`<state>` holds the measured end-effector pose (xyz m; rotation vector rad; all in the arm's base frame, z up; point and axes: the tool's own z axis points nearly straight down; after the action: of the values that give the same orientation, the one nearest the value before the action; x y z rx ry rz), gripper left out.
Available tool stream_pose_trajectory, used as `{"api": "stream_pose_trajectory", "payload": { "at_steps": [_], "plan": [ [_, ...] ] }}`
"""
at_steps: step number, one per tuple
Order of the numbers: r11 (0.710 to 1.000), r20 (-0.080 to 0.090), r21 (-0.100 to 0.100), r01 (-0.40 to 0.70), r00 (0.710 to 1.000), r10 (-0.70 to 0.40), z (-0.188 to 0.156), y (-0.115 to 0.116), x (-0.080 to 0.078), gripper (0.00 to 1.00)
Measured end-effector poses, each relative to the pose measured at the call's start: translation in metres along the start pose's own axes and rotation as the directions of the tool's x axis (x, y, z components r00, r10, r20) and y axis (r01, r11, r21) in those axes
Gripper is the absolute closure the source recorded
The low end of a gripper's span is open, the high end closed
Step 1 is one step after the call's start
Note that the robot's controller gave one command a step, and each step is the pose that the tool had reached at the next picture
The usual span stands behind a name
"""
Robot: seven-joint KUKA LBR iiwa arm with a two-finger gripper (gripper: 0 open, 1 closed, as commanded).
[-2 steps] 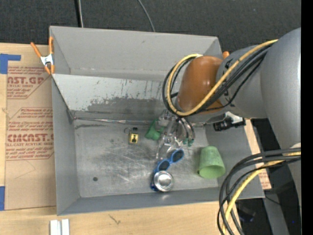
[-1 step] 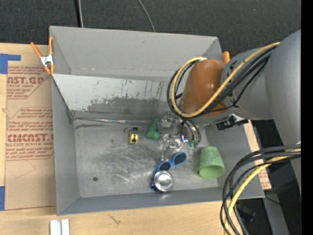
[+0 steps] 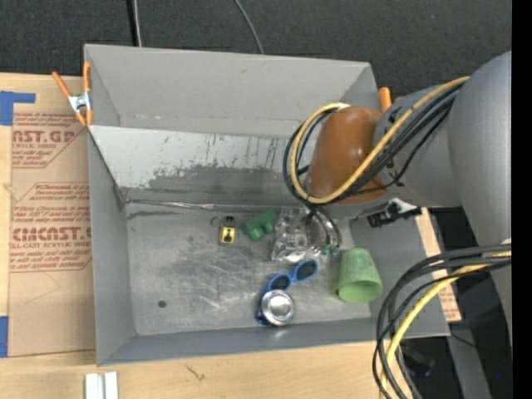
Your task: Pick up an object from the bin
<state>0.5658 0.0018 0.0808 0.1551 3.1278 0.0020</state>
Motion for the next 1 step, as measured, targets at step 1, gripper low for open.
{"api": "stream_pose_trajectory", "payload": {
  "at_steps": [1],
  "plan": [
    [1.0, -0.01, 0.001, 0.001, 1.0, -0.001, 0.0013, -0.0003, 0.0024, 0.0]
  ]
}}
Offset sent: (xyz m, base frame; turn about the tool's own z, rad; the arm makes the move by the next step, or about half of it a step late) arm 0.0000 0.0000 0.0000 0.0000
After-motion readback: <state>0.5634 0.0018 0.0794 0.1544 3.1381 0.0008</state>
